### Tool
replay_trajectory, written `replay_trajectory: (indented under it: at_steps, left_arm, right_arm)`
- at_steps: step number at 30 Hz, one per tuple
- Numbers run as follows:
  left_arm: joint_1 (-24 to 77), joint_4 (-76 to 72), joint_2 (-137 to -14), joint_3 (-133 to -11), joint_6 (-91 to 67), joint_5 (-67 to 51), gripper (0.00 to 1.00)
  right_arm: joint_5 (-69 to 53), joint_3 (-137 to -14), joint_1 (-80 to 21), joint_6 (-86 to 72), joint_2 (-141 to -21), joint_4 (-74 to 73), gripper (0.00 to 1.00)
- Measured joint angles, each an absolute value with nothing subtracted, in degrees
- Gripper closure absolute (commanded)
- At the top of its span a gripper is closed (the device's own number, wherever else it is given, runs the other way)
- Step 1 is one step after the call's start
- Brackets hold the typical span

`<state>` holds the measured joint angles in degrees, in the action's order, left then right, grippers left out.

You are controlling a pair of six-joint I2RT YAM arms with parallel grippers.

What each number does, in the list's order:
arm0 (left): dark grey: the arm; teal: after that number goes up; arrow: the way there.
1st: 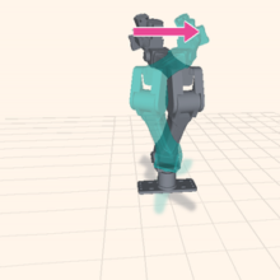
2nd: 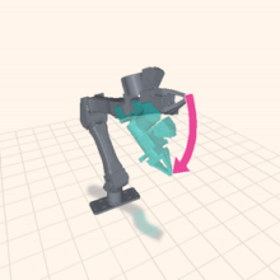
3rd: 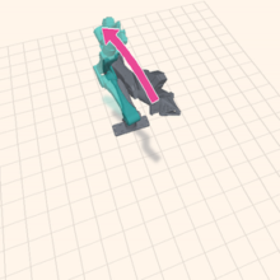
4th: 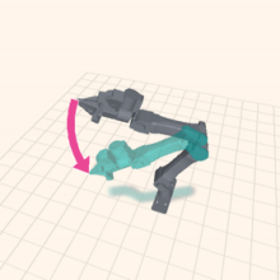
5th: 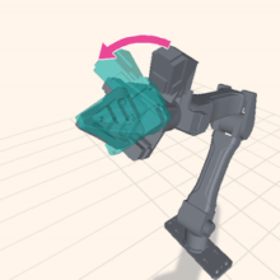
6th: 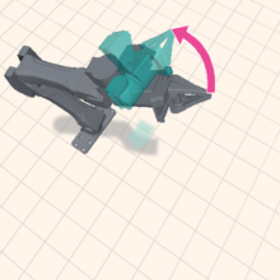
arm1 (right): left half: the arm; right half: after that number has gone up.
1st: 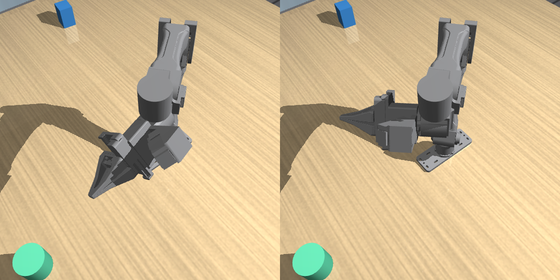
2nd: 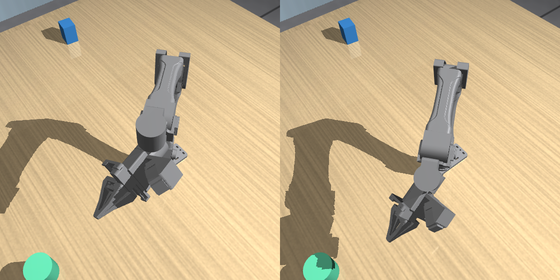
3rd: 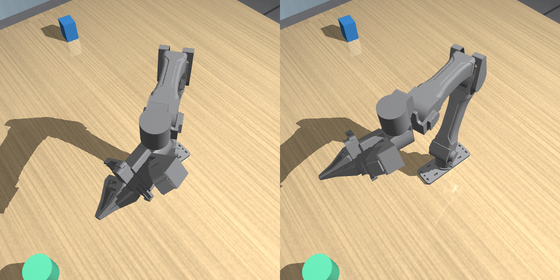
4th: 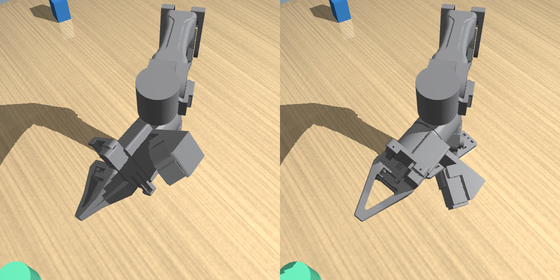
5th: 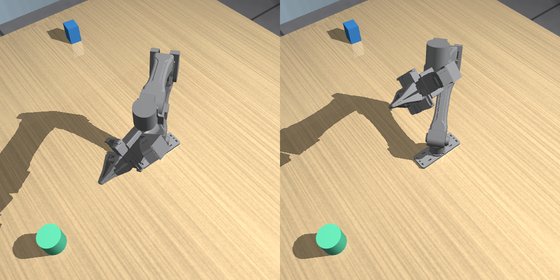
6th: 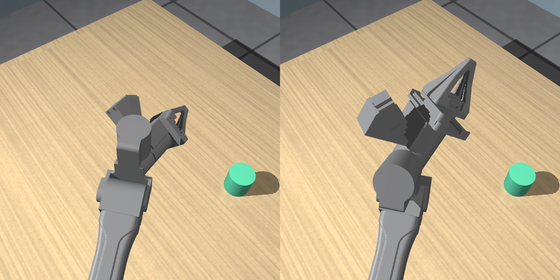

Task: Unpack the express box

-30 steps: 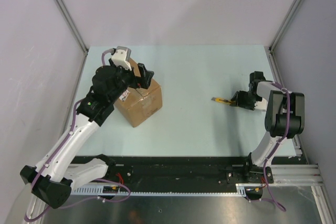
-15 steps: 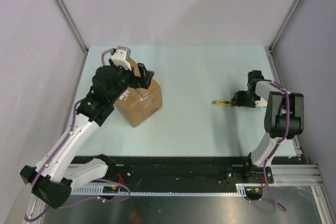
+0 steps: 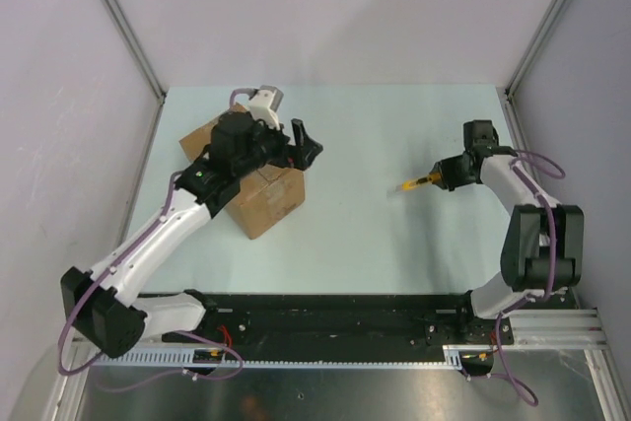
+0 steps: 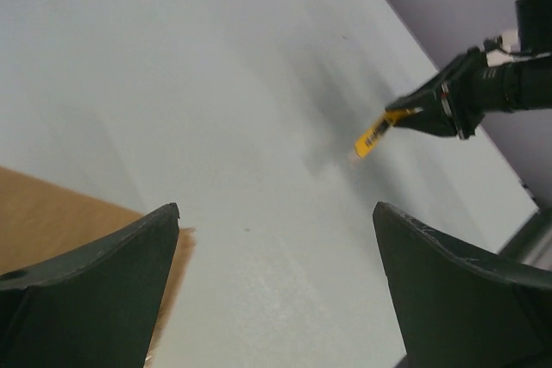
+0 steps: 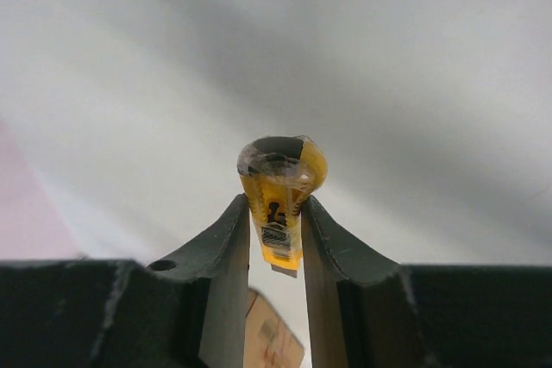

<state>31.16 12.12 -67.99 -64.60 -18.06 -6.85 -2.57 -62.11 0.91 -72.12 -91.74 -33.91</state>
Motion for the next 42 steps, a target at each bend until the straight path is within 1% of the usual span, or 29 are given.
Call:
replay_trajectory:
  at_steps: [7,16,22,27,38,42]
  left_arm:
    - [37.01,12.05,-75.13,-67.70,-21.82,-10.39,0.00]
    - [38.35,7.86,-77.65,-73.80,-29.43,-18.22,0.00]
    - [40.42,4.16,-77.73,-73.91,-33.17,-18.74,0.00]
    - [41.52,-2.42,-77.80,-72.14,-35.66,-20.99,0.00]
    - [42.04,-6.46,-79.85,-71.13,-37.52,-20.21,0.00]
    - [42.13,-6.79,-81.82,-71.83,-37.19,-19.68,0.03]
  right_arm:
    - [-7.86,-62.17,-0.16,-74.63,-80.58,-30.48,1.00]
    - [-16.32,-62.17,-4.71,-80.71,-74.96,-24.97,1.00]
    - [-21.78,-62.17,-4.71,-87.70,-71.79,-19.99,1.00]
    - [-24.23,-62.17,-5.26,-91.53,-70.11,-16.43,1.00]
    - [-27.88,-62.17,-6.35,-94.65,-68.77,-12.97,1.00]
    - [-28.73,-62.17,-6.66,-95.11,-68.01,-12.69,1.00]
